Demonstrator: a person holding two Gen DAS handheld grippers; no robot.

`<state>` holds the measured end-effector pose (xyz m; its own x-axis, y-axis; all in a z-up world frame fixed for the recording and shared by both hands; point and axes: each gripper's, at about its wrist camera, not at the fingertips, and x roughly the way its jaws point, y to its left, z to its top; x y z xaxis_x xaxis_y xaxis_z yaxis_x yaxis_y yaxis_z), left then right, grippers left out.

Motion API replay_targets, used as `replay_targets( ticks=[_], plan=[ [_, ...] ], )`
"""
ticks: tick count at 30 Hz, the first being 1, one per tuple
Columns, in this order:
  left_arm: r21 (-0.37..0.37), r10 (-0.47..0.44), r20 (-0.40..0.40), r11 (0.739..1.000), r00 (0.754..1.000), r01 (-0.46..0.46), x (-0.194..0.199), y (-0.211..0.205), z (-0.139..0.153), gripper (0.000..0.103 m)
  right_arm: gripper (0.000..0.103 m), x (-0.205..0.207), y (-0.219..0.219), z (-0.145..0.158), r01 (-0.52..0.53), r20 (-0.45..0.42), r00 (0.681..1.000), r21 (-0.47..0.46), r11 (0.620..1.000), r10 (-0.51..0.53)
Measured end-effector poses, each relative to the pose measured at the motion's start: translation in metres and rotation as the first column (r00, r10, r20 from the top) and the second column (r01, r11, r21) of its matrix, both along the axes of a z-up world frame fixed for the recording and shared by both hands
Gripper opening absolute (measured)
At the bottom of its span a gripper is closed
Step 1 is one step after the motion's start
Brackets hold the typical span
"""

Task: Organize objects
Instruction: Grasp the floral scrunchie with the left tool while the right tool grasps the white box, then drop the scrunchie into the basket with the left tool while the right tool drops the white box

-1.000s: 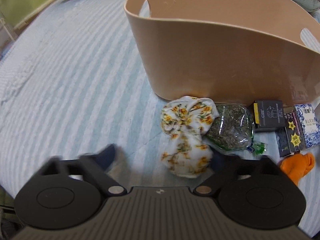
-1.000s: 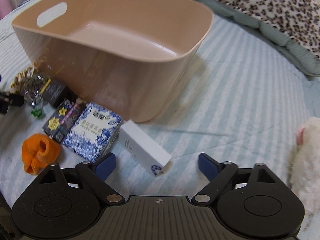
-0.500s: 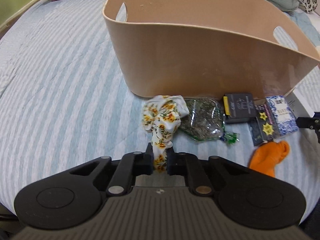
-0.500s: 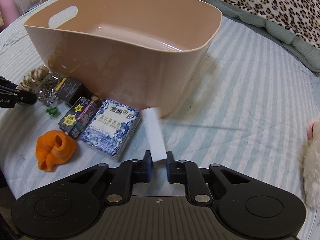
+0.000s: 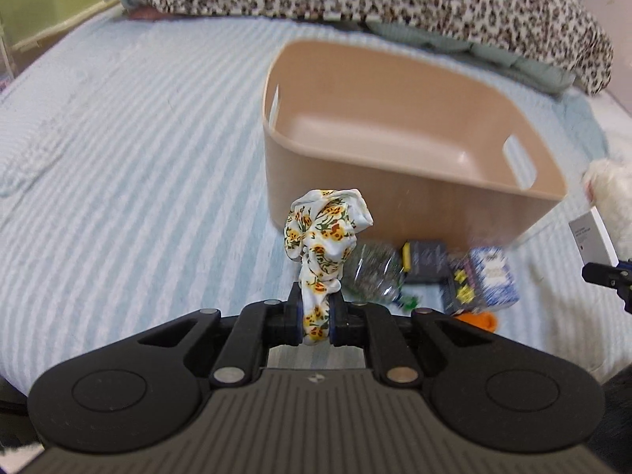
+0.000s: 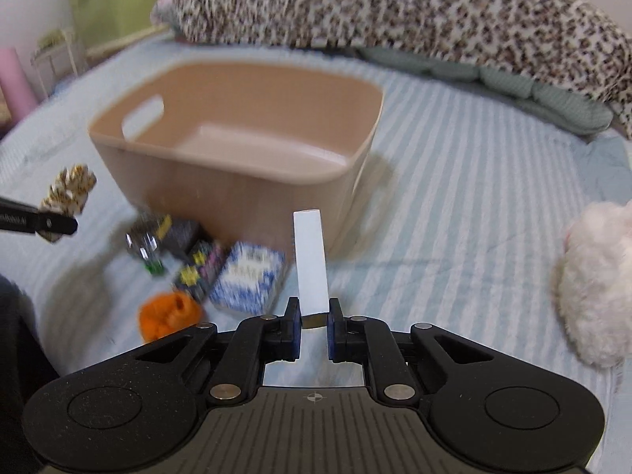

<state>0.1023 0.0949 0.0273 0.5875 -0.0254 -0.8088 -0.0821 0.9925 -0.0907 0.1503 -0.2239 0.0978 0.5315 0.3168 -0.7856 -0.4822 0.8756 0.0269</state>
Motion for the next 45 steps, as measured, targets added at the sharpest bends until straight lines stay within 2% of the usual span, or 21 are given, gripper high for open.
replay_targets(
  ticks=[3,8,10,12,18,23,32,33,36,38,40,41,42,43,45],
  plan=[
    [-0.025,-0.011,0.057,1.000,0.998,0.013,-0.003,-0.004,0.022,0.013,0.012,0.001,-0.002,0.021,0.000,0.051,0.999,0.035,0.999,-0.002],
    [0.019,-0.050,0.138,0.999,0.989,0.047,0.007,-0.017,0.056,0.013,0.012,0.014,0.008,0.044,-0.001,0.108,0.994,0.079,0.997,-0.008],
    [0.017,-0.060,0.148,0.998,0.987,0.058,0.018,-0.022,0.061,0.013,0.012,0.024,0.014,0.048,0.003,0.124,0.992,0.093,0.996,-0.015],
    [0.052,-0.071,0.152,0.997,0.986,0.063,0.029,-0.029,0.063,0.013,0.012,0.035,0.021,0.050,0.009,0.126,0.992,0.110,0.994,-0.023],
    [0.082,-0.070,0.131,0.995,0.989,0.059,0.068,-0.039,0.050,0.013,0.012,0.067,0.044,0.046,0.024,0.112,0.993,0.119,0.993,-0.037],
    [0.101,-0.068,0.087,0.993,0.994,0.059,0.098,-0.046,0.026,0.013,0.012,0.086,0.066,0.034,0.016,0.087,0.996,0.086,0.996,-0.023],
    [0.112,-0.078,0.010,0.991,0.997,0.076,0.129,-0.054,-0.008,0.013,0.013,0.112,0.089,0.000,0.010,-0.021,1.000,0.015,1.000,-0.010],
    [0.113,-0.082,0.006,0.990,0.997,0.080,0.128,-0.054,-0.009,0.014,0.014,0.113,0.090,-0.003,0.012,-0.029,1.000,0.009,1.000,-0.011],
    [0.133,-0.081,0.008,0.988,0.997,0.079,0.123,-0.055,-0.009,0.015,0.032,0.111,0.086,-0.007,0.023,-0.047,0.999,0.007,1.000,-0.022],
    [0.132,-0.081,0.003,0.988,0.997,0.080,0.120,-0.054,-0.006,0.024,0.037,0.109,0.084,-0.005,0.021,-0.051,0.998,0.012,1.000,-0.020],
    [0.129,-0.066,0.014,0.990,0.998,0.064,0.113,-0.052,0.001,0.070,0.049,0.105,0.082,-0.002,0.020,-0.044,0.999,0.013,1.000,-0.019],
    [0.131,-0.055,0.035,0.990,0.998,0.050,0.107,-0.050,0.006,0.077,0.055,0.103,0.080,0.000,0.019,-0.041,0.999,0.016,1.000,-0.019],
    [0.133,-0.047,0.058,0.990,0.997,0.039,0.102,-0.049,0.011,0.082,0.067,0.100,0.078,0.003,0.021,-0.036,0.999,0.022,1.000,-0.020],
    [0.132,-0.047,0.070,0.991,0.996,0.037,0.099,-0.048,0.016,0.083,0.075,0.098,0.076,0.007,0.022,-0.029,0.999,0.028,0.999,-0.021],
    [0.129,-0.052,0.072,0.991,0.996,0.043,0.091,-0.047,0.023,0.084,0.080,0.089,0.071,0.016,0.021,-0.011,1.000,0.037,0.999,-0.021]
  ],
)
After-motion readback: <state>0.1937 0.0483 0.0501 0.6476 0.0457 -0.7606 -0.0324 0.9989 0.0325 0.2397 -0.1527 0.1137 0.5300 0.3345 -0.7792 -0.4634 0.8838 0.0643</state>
